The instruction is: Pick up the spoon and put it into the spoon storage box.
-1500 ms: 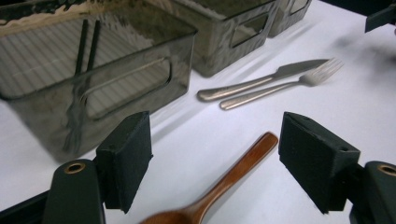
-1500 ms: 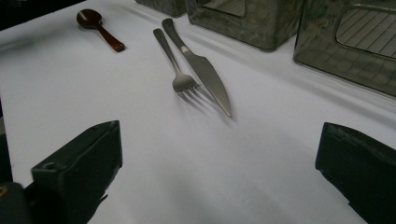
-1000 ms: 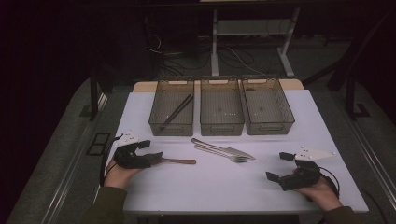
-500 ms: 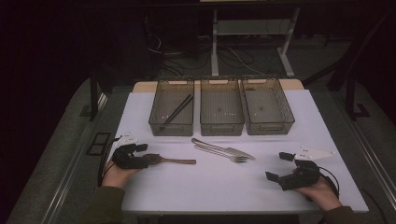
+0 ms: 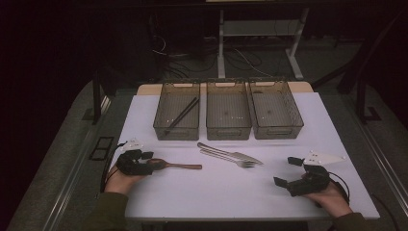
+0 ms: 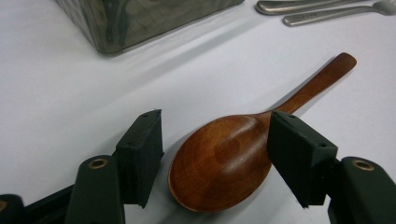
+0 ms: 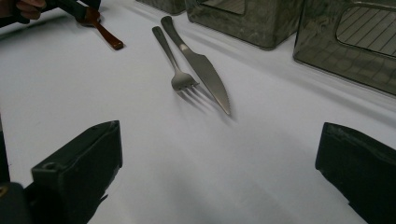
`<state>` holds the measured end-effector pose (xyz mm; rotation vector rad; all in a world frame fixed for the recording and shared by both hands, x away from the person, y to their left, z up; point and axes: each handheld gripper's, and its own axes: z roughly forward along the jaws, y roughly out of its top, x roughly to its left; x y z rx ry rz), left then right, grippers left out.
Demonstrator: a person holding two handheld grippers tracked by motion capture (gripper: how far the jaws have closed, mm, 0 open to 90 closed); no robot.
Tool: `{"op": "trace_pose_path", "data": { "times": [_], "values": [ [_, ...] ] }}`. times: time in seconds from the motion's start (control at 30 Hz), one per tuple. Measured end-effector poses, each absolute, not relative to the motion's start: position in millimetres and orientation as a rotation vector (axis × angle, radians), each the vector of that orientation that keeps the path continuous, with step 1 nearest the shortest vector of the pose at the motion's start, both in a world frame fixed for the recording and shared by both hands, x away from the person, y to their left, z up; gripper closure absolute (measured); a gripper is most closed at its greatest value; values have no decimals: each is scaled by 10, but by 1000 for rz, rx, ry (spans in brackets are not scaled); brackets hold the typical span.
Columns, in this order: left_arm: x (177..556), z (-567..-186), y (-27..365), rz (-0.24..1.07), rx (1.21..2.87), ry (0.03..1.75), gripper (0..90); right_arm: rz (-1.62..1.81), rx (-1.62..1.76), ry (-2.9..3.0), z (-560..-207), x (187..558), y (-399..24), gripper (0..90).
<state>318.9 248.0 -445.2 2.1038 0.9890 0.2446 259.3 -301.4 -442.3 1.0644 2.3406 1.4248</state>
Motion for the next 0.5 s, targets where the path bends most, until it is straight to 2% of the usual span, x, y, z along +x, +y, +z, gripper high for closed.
{"op": "trace_pose_path", "data": {
  "times": [0.5],
  "values": [
    [3183,-4473,2484,229,2128,971,381,1425,1067,2340,-4422,2592,-3016,0]
  ]
}}
